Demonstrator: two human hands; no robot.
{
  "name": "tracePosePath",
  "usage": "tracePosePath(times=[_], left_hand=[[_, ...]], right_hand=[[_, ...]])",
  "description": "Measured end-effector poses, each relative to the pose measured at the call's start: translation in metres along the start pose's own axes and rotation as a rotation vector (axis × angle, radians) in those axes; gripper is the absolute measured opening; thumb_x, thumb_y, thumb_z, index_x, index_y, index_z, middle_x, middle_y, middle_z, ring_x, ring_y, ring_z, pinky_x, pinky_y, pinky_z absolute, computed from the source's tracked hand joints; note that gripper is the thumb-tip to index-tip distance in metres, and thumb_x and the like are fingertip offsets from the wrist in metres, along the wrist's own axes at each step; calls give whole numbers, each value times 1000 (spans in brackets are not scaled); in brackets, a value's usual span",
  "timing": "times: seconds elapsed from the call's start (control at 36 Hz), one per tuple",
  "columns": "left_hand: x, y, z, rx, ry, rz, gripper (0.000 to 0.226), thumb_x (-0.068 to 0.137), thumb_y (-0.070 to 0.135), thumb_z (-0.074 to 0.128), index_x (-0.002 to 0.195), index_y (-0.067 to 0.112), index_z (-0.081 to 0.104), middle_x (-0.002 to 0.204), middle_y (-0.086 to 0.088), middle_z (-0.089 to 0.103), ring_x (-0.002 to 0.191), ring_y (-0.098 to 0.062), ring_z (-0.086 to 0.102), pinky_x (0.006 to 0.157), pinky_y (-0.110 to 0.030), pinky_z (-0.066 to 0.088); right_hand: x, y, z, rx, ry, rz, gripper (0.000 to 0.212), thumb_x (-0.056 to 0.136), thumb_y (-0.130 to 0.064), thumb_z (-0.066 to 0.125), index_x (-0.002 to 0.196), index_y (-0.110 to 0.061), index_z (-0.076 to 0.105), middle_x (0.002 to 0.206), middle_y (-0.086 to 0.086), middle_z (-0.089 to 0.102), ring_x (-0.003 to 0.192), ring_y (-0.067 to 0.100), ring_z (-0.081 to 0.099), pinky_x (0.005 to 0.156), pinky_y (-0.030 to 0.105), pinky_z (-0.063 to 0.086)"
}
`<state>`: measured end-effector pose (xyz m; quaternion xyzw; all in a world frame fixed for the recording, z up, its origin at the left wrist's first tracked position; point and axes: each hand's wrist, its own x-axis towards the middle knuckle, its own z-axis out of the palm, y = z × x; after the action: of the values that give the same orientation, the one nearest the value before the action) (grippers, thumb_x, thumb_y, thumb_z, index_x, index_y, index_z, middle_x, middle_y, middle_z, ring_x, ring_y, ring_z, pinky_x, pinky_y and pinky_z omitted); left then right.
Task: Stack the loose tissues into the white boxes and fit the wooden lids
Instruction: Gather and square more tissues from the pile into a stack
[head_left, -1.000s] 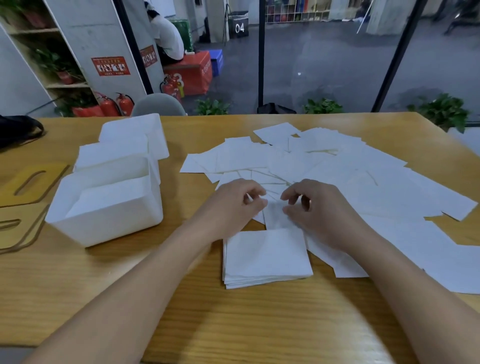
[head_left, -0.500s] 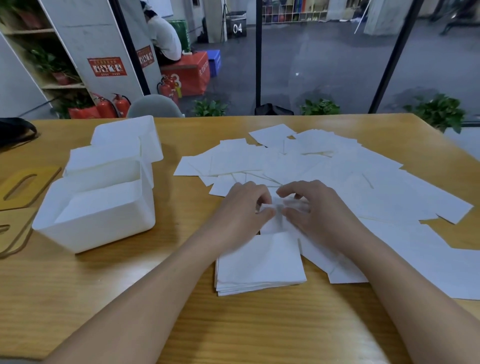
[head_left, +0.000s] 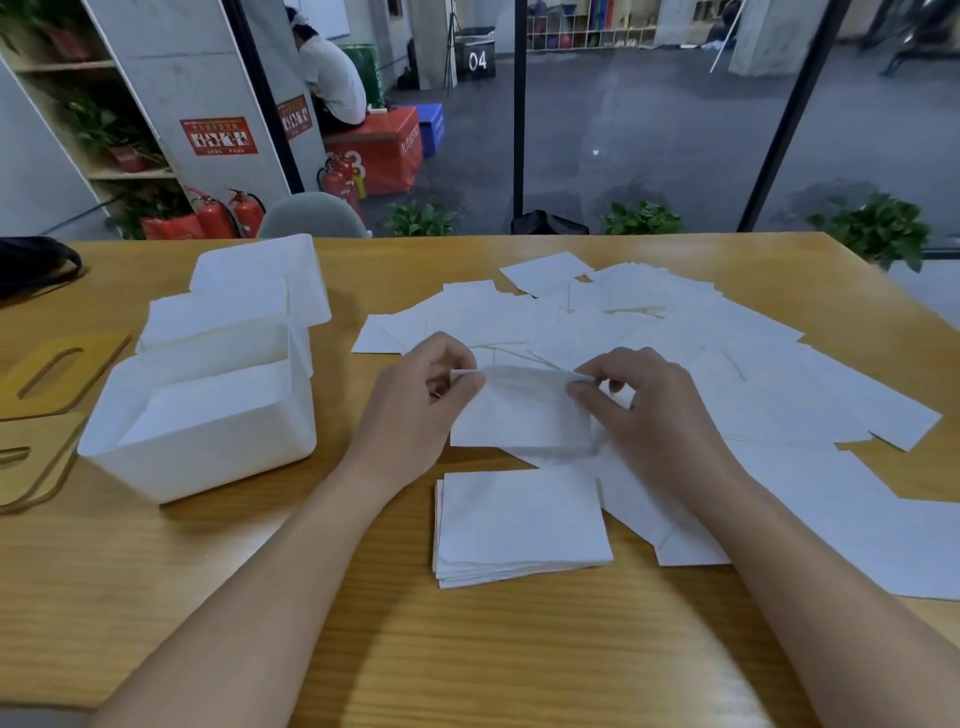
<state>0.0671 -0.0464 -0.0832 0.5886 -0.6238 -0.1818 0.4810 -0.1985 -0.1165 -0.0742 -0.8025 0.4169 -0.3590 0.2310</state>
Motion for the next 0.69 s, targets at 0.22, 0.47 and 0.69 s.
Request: tracePosePath(times=[0.22, 0.47, 0.69], left_hand=[[-16, -1, -21, -275, -134, -158, 14, 103, 28, 75, 117, 25, 75, 70, -2, 58, 59, -15, 54, 58, -21, 48], [-45, -9, -33, -102, -441, -198, 20, 100, 37, 75, 116, 26, 69, 70, -6, 63, 64, -21, 56, 65, -24, 47], [-49, -2, -32, 70, -456, -122, 10, 98, 32, 73, 106, 33, 67, 67, 0, 62, 61, -10, 49, 61, -17, 44]], right_hand=[[1, -13, -18, 448, -202, 107, 10, 105, -21, 72, 105, -26, 81, 66, 7, 54, 59, 20, 48, 59, 26, 41], [-2, -9, -35, 308, -729, 239, 22, 92, -17, 79, 109, -32, 76, 63, 4, 53, 56, 23, 47, 54, 21, 39], [-3, -7, -27, 218, -736, 229, 28, 82, -35, 87, 105, -38, 72, 71, 7, 74, 59, 22, 57, 61, 34, 45]])
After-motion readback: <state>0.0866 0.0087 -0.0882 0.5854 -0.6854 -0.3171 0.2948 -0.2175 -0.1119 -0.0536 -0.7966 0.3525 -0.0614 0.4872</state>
